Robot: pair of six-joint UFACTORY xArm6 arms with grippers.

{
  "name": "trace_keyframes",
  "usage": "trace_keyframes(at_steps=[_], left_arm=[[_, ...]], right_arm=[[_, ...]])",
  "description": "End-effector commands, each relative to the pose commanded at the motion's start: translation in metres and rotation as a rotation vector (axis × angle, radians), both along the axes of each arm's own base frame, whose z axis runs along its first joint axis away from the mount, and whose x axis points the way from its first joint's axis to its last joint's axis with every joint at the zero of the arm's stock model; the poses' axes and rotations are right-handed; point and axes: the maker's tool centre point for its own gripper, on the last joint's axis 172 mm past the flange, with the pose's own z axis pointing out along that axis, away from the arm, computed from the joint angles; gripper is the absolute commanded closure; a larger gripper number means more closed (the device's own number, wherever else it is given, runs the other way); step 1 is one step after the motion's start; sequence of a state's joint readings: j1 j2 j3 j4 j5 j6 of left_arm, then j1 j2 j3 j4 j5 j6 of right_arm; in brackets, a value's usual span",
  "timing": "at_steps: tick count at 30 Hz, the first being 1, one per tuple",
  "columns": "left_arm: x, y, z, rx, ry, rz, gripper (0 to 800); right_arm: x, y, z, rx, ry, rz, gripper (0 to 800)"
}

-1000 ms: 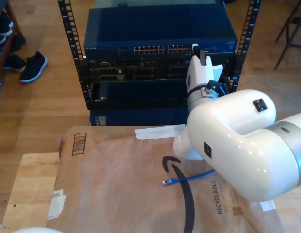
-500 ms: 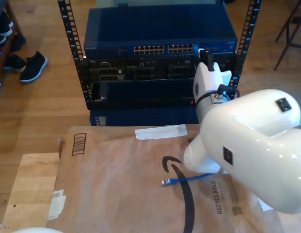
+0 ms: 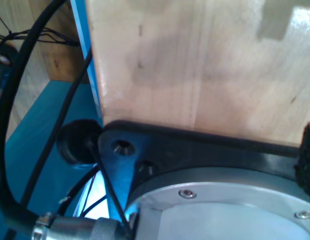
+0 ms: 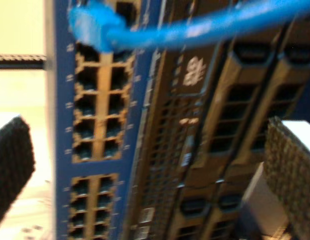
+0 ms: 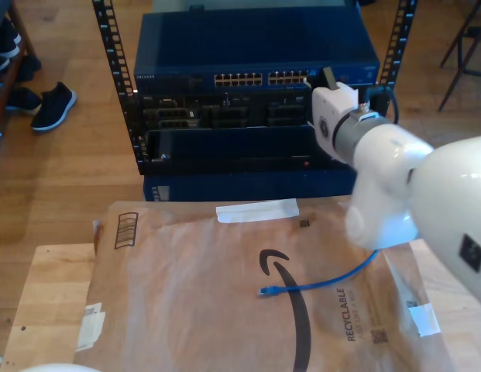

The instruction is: Grab the cable and plug it in

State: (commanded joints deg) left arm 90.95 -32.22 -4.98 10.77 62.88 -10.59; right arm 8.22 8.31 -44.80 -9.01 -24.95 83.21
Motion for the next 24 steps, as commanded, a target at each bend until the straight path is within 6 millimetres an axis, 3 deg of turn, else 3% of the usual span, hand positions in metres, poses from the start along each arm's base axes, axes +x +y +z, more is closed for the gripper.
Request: trace_keyframes(at_steps=[4,14,17,20,24], left_arm=[[0.0,0.0,0.0,0.002,-0.001,0.001,0],[0.0,0.001,0.001,0.003,0.0,0.0,0],[0.0,0.0,0.0,0.0,0.0,0.0,0],[0.0,0.001,0.001,0.003,0.0,0.0,0],[0.0,0.001,0.0,0.002,0.0,0.0,0]], right_arm=[[-0.024,-0.05,-0.031,-0.147,0.146,-0.003,65],[-0.079,-0.179,-0.039,-0.467,0.348,-0.075,4],[-0.106,-0.226,-0.04,-0.499,0.384,-0.132,4],[-0.131,-0.255,-0.049,-0.543,0.465,-0.158,3],[-0.181,-0.293,-0.061,-0.621,0.625,-0.176,3]])
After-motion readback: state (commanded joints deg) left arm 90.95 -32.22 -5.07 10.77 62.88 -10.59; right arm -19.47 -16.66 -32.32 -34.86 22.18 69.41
